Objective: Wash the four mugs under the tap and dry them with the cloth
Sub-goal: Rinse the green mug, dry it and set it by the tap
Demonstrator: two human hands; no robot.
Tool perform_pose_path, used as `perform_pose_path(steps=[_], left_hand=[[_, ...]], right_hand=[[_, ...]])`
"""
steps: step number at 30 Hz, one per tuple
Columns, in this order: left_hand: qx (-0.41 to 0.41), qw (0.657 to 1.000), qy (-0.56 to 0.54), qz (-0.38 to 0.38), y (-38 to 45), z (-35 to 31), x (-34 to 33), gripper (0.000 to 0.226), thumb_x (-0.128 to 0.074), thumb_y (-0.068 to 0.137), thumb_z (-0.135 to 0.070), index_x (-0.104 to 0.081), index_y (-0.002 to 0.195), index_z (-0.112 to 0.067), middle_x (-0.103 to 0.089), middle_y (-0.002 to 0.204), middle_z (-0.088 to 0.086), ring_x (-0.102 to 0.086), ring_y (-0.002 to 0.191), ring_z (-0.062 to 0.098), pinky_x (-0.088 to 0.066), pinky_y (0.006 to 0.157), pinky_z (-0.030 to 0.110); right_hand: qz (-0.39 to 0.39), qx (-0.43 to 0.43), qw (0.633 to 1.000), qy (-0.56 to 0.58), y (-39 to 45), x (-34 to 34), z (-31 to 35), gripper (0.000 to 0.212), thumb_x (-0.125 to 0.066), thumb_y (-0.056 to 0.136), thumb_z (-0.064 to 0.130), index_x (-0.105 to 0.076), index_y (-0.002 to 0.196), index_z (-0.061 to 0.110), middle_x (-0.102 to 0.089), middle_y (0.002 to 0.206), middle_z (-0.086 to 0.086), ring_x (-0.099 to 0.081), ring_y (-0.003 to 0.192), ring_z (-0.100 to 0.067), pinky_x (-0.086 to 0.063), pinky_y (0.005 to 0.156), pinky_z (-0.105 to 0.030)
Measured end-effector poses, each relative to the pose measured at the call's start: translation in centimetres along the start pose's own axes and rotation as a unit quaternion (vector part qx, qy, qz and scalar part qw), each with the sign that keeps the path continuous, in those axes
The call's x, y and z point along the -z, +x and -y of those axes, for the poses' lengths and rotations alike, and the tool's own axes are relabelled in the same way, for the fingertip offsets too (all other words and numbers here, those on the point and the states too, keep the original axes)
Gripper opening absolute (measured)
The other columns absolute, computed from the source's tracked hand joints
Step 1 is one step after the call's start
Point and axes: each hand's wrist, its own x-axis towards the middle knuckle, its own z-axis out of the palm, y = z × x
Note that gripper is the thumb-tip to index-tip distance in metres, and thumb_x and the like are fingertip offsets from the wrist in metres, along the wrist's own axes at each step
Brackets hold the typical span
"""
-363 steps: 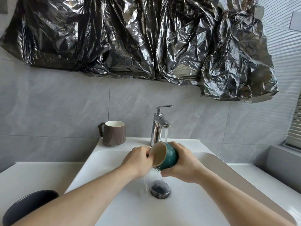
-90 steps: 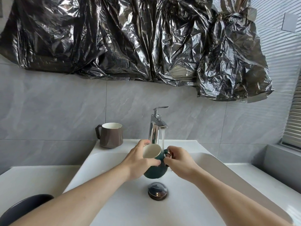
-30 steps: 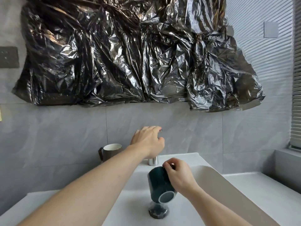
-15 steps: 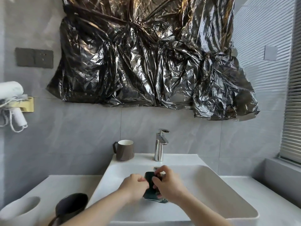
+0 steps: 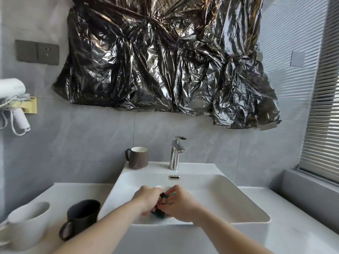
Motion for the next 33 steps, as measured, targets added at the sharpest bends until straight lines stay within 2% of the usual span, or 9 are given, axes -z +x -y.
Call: perform_pose_path(steps=[3, 8, 13, 15, 17, 20, 26, 29, 33], left_hand=[[-0.008, 0.999, 0.047, -0.005, -0.1, 0.3, -0.5, 0.040, -0.052, 0.085, -0.045, -0.073, 0.099, -0.013, -0.078, 0.102, 0.007, -0.075, 0.097, 0.026, -0.054, 0.070, 0.031], [0.004, 0.997, 0.072, 0.007, -0.3, 0.5, -1.0, 0.036, -0.061, 0.088, -0.044, -0.072, 0.102, -0.013, -0.078, 0.100, 0.005, -0.075, 0.092, 0.023, -0.051, 0.063, 0.027], [0.023, 0.999, 0.028, 0.027, -0.9, 0.0, -2.3, 0.025, -0.051, 0.099, -0.017, -0.068, 0.083, -0.011, -0.061, 0.071, 0.001, -0.052, 0.062, 0.017, -0.035, 0.045, 0.018], [0.025, 0.999, 0.028, -0.009, -1.3, -0.4, -2.5, 0.023, -0.046, 0.099, -0.013, -0.066, 0.089, -0.010, -0.059, 0.078, 0.005, -0.051, 0.066, 0.018, -0.032, 0.051, 0.021], [0.028, 0.998, 0.015, -0.053, -1.3, -0.9, -2.1, 0.031, -0.045, 0.101, -0.017, -0.068, 0.115, -0.002, -0.067, 0.100, 0.014, -0.063, 0.085, 0.023, -0.036, 0.059, 0.025], [-0.009, 0.983, 0.154, -0.100, -1.6, -1.9, -0.8, 0.036, -0.044, 0.100, -0.029, -0.065, 0.120, -0.008, -0.070, 0.116, 0.013, -0.065, 0.103, 0.032, -0.046, 0.074, 0.032], [-0.162, 0.890, 0.393, -0.162, -2.7, -2.9, 1.8, 0.020, -0.045, 0.099, -0.032, -0.059, 0.090, -0.020, -0.067, 0.108, 0.009, -0.062, 0.100, 0.035, -0.044, 0.071, 0.034], [-0.234, 0.825, 0.486, -0.168, -3.7, -3.0, 3.2, 0.020, -0.047, 0.101, -0.033, -0.062, 0.098, -0.021, -0.067, 0.112, 0.006, -0.064, 0.101, 0.034, -0.048, 0.072, 0.036], [-0.307, 0.703, 0.623, -0.155, -4.8, -2.8, 4.0, 0.027, -0.044, 0.105, -0.032, -0.062, 0.120, -0.018, -0.062, 0.123, 0.004, -0.062, 0.113, 0.031, -0.045, 0.079, 0.038]], right_hand=[[0.024, -0.011, 1.000, 0.000, -1.2, 1.2, 0.1, 0.019, -0.071, 0.087, 0.012, -0.058, 0.098, 0.020, -0.078, 0.101, -0.015, -0.072, 0.078, -0.022, -0.065, 0.084, -0.044], [-0.015, -0.004, 0.994, -0.104, -3.3, 4.3, -1.7, 0.012, -0.067, 0.093, 0.022, -0.065, 0.105, 0.020, -0.077, 0.103, -0.004, -0.067, 0.076, -0.019, -0.058, 0.067, -0.033], [-0.093, -0.041, 0.975, -0.196, -5.5, 6.4, -4.2, 0.021, -0.057, 0.089, 0.032, -0.070, 0.106, 0.031, -0.074, 0.112, 0.008, -0.069, 0.099, -0.019, -0.056, 0.082, -0.029], [-0.099, -0.060, 0.971, -0.207, -6.0, 6.1, -4.3, 0.028, -0.049, 0.084, 0.034, -0.067, 0.104, 0.036, -0.073, 0.111, 0.012, -0.067, 0.099, -0.020, -0.056, 0.084, -0.032], [-0.097, -0.069, 0.967, -0.226, -6.2, 5.7, -4.0, 0.036, -0.042, 0.078, 0.034, -0.066, 0.104, 0.039, -0.072, 0.111, 0.012, -0.066, 0.102, -0.025, -0.056, 0.088, -0.035], [-0.100, -0.076, 0.964, -0.234, -6.5, 5.7, -3.8, 0.037, -0.042, 0.080, 0.030, -0.067, 0.106, 0.036, -0.071, 0.115, 0.007, -0.065, 0.105, -0.028, -0.053, 0.087, -0.034], [-0.113, -0.071, 0.956, -0.260, -6.8, 5.8, -3.9, 0.037, -0.042, 0.086, 0.026, -0.069, 0.111, 0.029, -0.071, 0.115, -0.002, -0.064, 0.104, -0.033, -0.045, 0.078, -0.033], [-0.114, -0.071, 0.955, -0.264, -6.8, 5.8, -3.9, 0.037, -0.041, 0.085, 0.026, -0.069, 0.110, 0.028, -0.071, 0.112, -0.003, -0.063, 0.099, -0.033, -0.046, 0.078, -0.033], [-0.107, -0.072, 0.956, -0.263, -6.9, 5.7, -3.9, 0.034, -0.042, 0.082, 0.025, -0.068, 0.104, 0.026, -0.070, 0.105, -0.002, -0.060, 0.094, -0.033, -0.047, 0.076, -0.033]])
